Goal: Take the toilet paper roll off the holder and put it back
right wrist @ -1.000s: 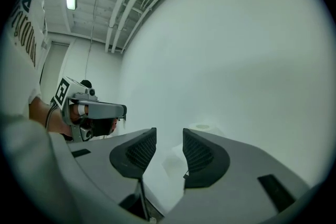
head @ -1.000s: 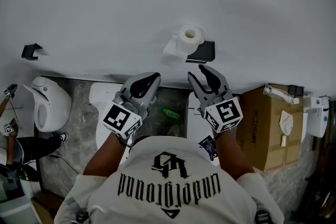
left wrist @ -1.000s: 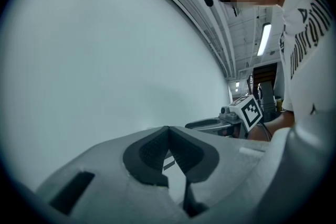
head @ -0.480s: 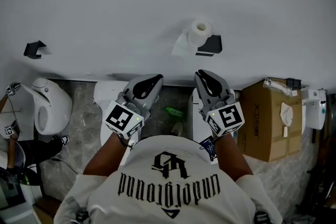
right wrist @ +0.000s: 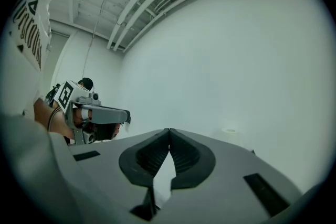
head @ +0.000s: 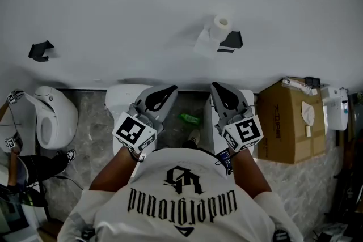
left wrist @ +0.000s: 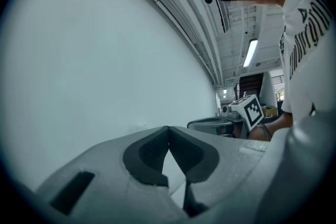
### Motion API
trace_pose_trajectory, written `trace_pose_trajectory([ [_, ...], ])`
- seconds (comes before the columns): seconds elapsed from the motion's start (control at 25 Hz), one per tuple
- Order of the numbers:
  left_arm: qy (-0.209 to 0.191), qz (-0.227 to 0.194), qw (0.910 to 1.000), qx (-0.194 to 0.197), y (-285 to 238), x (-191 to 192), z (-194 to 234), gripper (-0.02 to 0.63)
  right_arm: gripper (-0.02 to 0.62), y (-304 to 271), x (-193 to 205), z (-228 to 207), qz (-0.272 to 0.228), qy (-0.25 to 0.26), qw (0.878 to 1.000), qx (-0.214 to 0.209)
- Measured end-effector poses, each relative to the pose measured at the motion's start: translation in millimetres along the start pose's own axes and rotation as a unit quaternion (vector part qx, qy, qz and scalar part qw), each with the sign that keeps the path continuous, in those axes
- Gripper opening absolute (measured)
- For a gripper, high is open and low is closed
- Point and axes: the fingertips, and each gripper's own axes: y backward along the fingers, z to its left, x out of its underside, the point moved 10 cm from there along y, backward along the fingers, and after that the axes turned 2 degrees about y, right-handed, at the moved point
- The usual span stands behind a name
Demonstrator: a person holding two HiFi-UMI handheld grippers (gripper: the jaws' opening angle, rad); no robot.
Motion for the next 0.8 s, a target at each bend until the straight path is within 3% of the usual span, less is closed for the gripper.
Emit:
trace_pose_trajectory([
  [0.32, 0.001, 0.006, 0.9995, 0.031, 22.4, 8.8, -22.2, 0.014, 0.014, 30.0, -4.1, 37.0, 0.008, 0.005, 1.000, 0.009],
  [0.8, 0.001, 0.004, 1.0000, 0.007, 18.3, 8.9, -77.8, 0.014, 0.014, 88.0, -0.4, 26.2, 0.002, 0.012, 1.000, -0.021],
])
